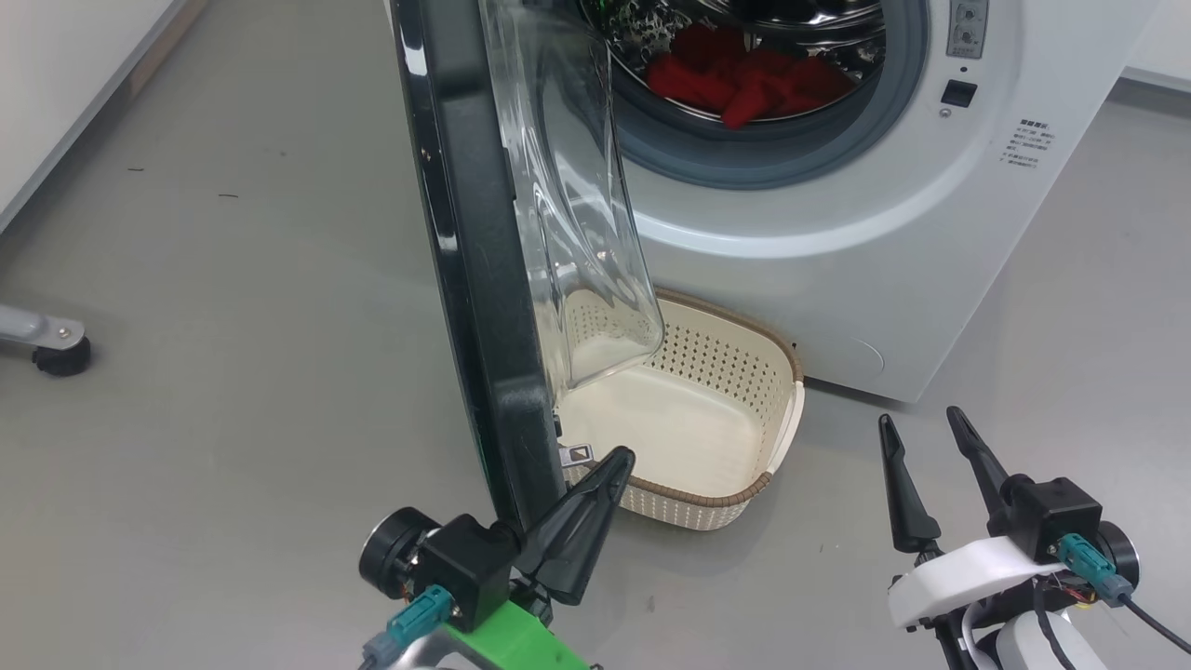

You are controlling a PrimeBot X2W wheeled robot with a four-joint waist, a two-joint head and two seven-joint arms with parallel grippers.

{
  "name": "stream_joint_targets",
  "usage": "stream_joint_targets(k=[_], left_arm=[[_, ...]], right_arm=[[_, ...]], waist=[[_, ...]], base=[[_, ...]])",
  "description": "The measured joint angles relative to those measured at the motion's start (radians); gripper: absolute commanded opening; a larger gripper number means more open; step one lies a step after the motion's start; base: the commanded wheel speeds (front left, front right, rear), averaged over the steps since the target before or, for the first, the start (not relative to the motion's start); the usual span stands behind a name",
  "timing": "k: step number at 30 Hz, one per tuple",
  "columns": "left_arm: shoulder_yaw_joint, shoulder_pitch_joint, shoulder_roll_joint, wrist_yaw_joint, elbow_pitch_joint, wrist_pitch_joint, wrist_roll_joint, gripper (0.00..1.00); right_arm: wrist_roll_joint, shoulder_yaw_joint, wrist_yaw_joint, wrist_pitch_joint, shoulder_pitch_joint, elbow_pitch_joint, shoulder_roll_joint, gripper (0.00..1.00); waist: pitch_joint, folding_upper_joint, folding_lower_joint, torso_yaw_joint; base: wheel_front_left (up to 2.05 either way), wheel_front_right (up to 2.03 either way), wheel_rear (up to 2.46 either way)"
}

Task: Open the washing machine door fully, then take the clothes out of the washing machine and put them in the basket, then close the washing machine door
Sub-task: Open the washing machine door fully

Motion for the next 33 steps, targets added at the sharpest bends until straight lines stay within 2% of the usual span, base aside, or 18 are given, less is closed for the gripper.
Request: stream_joint_targets(k=[8,33], left_arm=[[0.052,0.000,-0.001,0.031,0.064,0.005,-0.015,0.00],[0.090,-0.002,-0.012,0.066,0.163,-0.015,-0.046,0.00]], right_arm=[[-0.008,-0.009,0.009,0.000,-0.010,0.004,0.007,1.00],[-0.027,-0.051,0.026,0.000,-0.010,0.015,0.018,1.00]], waist=[[0.004,0.0000,0.0000,-0.005],[-0.003,0.0000,0.0000,0.001]], base=[[0.00,0.00,0.00],[0.00,0.00,0.00]])
